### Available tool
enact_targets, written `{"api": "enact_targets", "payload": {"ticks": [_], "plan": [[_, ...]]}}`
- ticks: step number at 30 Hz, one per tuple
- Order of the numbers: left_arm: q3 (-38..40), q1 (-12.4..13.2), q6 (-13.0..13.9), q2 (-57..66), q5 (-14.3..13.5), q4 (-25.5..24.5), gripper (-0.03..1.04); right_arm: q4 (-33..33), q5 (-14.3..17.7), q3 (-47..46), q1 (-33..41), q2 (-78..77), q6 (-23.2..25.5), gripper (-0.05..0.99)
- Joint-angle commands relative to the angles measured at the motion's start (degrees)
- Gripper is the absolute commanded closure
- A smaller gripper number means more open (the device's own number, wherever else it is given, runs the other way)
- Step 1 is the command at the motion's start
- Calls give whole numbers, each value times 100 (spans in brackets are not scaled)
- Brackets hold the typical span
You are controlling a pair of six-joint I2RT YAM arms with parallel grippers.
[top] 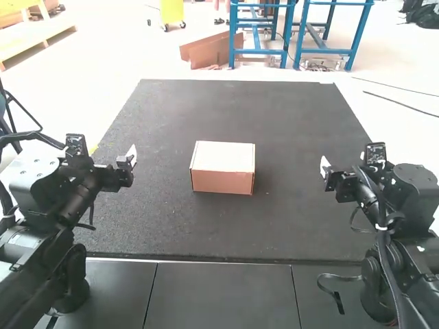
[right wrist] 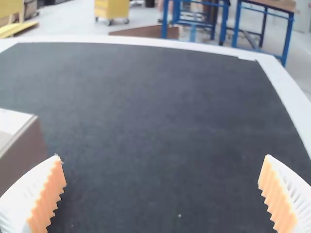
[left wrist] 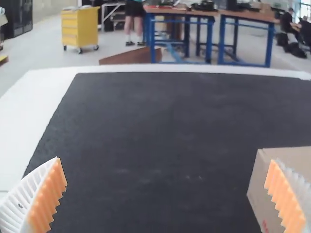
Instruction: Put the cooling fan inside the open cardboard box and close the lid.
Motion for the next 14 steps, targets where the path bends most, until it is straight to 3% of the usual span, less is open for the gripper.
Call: {"api": "enact_targets", "payload": {"ticks": [1,9,14], "plan": [[-49,194,112,-78,-65,-12,5,-25,97,-21,-8,-73,-8,3],[-49,247,120,-69,-65,-109,4,335,132,-21,1,-82,-166,3],[-40,247,120,-69,-65,-109,4,-52,168,-21,-25,-82,115,2]]}}
